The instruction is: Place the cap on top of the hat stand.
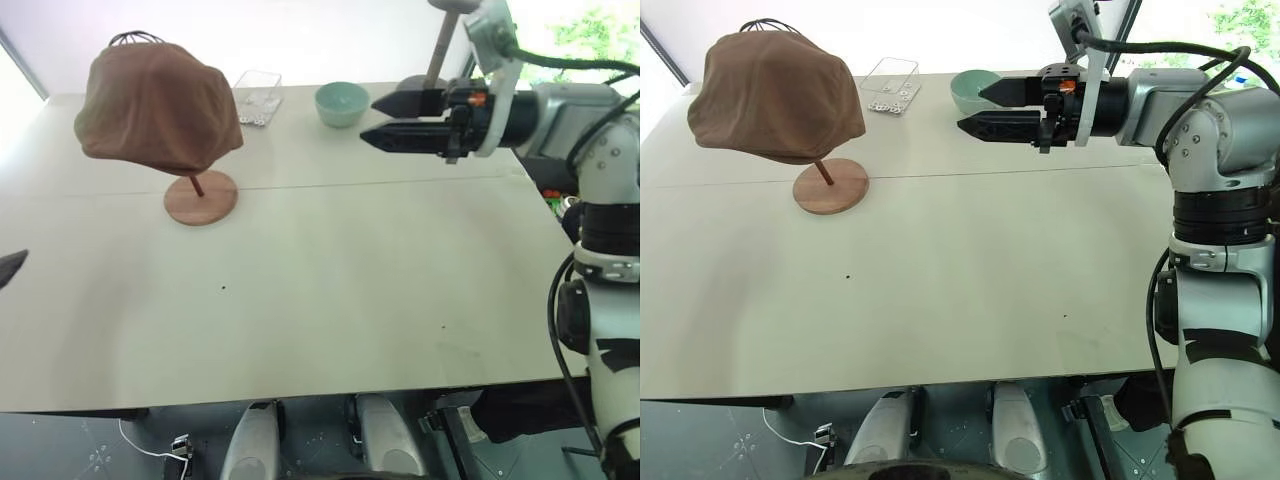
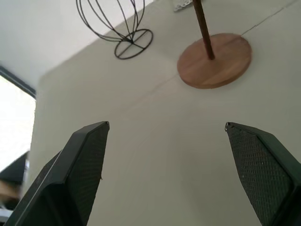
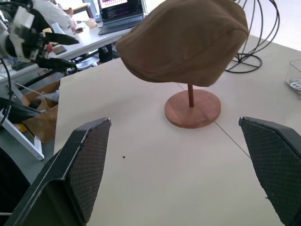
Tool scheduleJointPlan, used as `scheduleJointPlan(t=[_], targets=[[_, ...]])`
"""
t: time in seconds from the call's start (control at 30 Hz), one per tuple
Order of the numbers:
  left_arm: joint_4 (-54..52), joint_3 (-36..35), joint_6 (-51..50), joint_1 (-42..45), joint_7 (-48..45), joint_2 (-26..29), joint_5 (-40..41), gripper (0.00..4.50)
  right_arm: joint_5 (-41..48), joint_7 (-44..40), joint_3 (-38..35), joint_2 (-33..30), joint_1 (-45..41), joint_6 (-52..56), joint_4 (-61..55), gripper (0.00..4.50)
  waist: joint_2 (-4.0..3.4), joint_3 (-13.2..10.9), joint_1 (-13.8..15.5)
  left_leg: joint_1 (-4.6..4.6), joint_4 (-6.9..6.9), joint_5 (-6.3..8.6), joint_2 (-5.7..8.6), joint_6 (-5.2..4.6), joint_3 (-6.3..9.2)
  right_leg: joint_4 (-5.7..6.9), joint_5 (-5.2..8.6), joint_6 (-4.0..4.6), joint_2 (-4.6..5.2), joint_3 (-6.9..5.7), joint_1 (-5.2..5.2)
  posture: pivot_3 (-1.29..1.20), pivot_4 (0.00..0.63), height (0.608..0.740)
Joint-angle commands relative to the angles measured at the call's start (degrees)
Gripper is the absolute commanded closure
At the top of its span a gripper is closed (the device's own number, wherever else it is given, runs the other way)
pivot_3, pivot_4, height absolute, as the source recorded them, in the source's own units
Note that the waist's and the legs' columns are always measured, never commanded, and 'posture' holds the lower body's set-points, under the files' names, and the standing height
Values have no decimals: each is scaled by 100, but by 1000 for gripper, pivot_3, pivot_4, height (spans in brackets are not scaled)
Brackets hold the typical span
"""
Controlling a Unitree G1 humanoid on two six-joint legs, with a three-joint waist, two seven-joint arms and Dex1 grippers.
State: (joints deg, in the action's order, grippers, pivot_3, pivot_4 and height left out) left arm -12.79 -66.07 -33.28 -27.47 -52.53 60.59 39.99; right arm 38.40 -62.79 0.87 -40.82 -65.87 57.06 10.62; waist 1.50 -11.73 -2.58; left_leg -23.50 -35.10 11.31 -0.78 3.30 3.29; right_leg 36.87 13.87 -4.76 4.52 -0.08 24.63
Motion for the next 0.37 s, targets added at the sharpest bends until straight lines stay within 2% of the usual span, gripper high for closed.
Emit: scheduleJointPlan(t=[0.03, 0.2, 0.37], targets=[[585, -956, -1058, 0, -710, 474, 435, 379, -157, -330, -18, -125, -339, -263, 288, 0, -1, -1, -4, -1, 2, 0, 0, 0, -2, -1, 0, 1, 0, 0, 2, 0, 150, 740], [1566, -1267, -1622, 451, -1723, 1482, 326, 379, -270, -718, 3, -104, -573, -418, 668, 0, -5, -3, -3, -4, 9, 0, -4, 0, -3, 6, 5, 10, -8, 0, 12, 0, 150, 740], [1911, -661, -1483, 1113, -1965, 1915, 42, 379, -329, -815, -32, -77, -604, -435, 682, 0, -6, -3, -14, -4, 14, 1, -5, 1, -11, 1, 5, 10, -6, 2, 14, 0, 150, 740]])
